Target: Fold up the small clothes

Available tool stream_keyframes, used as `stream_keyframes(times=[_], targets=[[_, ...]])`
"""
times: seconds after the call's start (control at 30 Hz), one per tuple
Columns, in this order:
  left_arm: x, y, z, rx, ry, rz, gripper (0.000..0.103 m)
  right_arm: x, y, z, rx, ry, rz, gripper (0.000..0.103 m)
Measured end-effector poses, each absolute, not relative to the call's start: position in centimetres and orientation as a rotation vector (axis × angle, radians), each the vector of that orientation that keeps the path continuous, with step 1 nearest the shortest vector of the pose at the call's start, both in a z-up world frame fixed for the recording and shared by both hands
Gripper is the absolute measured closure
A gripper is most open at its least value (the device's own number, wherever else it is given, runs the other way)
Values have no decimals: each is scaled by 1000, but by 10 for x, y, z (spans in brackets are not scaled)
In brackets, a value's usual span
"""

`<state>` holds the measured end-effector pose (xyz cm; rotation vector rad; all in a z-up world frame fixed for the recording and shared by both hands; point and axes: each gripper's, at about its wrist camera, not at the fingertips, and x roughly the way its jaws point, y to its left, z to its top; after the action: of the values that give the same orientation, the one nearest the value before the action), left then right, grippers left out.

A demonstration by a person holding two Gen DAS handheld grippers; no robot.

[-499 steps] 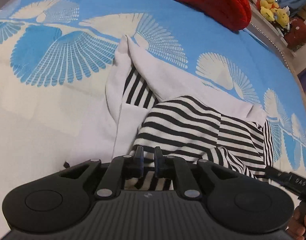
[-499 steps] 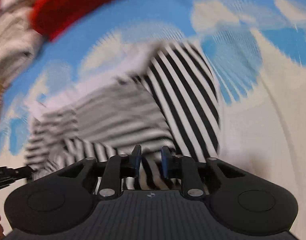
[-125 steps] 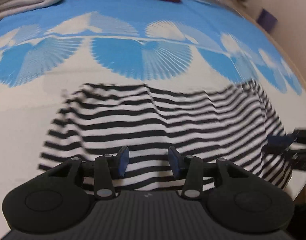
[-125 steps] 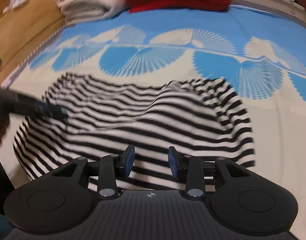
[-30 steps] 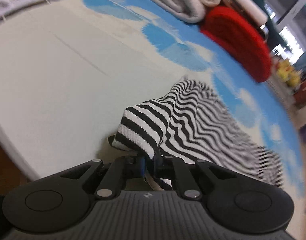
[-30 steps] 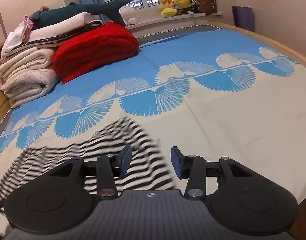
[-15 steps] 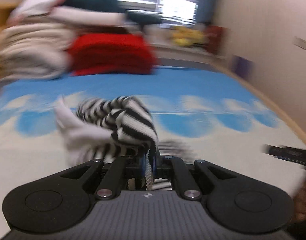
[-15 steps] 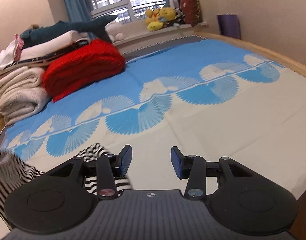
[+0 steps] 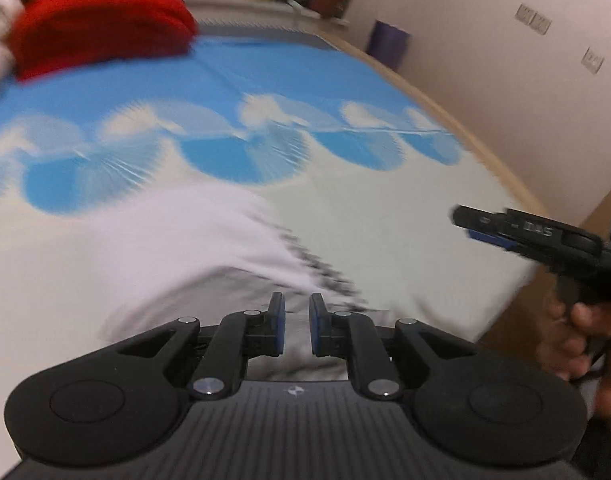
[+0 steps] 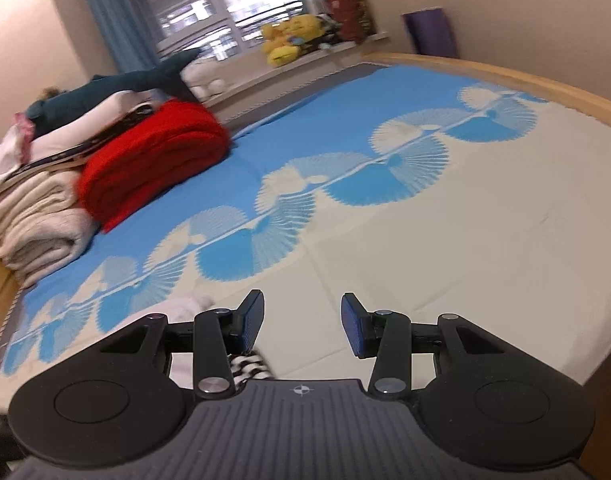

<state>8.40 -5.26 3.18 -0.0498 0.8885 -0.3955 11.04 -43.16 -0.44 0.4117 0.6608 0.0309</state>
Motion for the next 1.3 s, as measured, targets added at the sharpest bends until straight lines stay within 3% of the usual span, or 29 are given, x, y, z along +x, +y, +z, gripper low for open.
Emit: stream_keyframes(times=[0.17,0.27,0.53,0.63,0.77,0.83,0.87,0.9,1.1,1.3], targets=[[82,7,54,13,859,-316,89,124,-396,-2,362,711,222,58],[88,27,41,24,860,-296,78,142,-372,-3,301,759,359,59],[104,25,-13,34,914,-309,63,208,-354,-50,278,976,381,58],[113,23,-8,-8,833,-318,31,223,-343,-66,310,1043,415,58],[128,27,-15,-32,880,-284,31,232,-324,-84,259,1122,451,58],[133,28,-16,-65,889,-285,30,236,-317,-87,237,1134,459,67],[133,27,-16,-64,891,-284,28,236,-315,-87,222,1128,460,93],[135,26,-16,-60,893,-279,27,236,-313,-86,216,1120,467,103],[132,17,-22,-82,924,-304,19,226,-362,-50,464,901,409,103],[137,1,-59,53,1121,-263,14,234,-371,-90,359,1141,244,103]])
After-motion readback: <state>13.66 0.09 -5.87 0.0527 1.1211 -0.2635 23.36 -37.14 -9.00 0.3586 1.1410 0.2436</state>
